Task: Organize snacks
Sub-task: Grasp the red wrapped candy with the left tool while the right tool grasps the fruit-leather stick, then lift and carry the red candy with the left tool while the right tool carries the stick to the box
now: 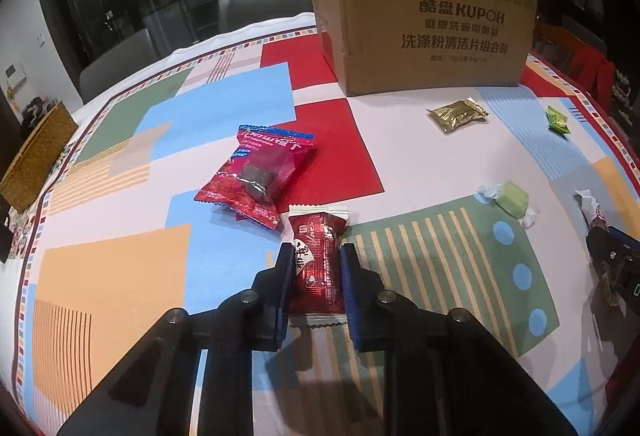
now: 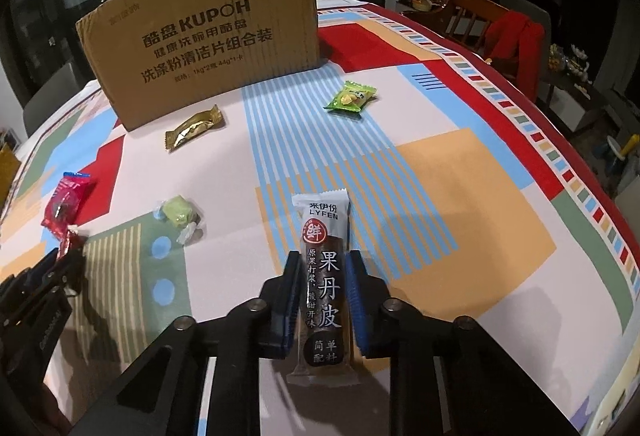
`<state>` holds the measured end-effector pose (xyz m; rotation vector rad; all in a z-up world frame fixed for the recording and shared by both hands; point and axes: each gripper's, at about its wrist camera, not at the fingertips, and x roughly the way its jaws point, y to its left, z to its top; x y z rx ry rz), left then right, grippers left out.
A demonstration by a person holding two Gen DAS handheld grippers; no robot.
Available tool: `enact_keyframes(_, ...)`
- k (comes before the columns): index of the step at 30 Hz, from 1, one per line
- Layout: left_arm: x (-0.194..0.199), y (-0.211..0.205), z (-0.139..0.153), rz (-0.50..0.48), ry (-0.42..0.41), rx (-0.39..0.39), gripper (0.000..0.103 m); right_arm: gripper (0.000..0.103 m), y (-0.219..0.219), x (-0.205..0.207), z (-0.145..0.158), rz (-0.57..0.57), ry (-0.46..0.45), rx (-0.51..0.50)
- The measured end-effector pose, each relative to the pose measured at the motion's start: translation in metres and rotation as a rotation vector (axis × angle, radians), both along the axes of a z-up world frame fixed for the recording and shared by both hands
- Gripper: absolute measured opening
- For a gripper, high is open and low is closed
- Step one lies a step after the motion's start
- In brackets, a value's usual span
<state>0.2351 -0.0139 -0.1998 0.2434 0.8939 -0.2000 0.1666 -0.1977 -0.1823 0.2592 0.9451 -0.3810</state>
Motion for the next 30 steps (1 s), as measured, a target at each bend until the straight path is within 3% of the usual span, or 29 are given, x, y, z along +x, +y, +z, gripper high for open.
enact_keyframes(15,-0.005,0.0,0.01,0.003,-0.012,-0.009,0.022,0.02,0.0,0.001,0.005,0.029,-0.013,0.012)
enact_keyframes(30,-0.013,0.001,0.036,0.032,-0.043,-0.017,0.022,0.02,0.001,0.003,0.03,0.079,-0.068,0.0)
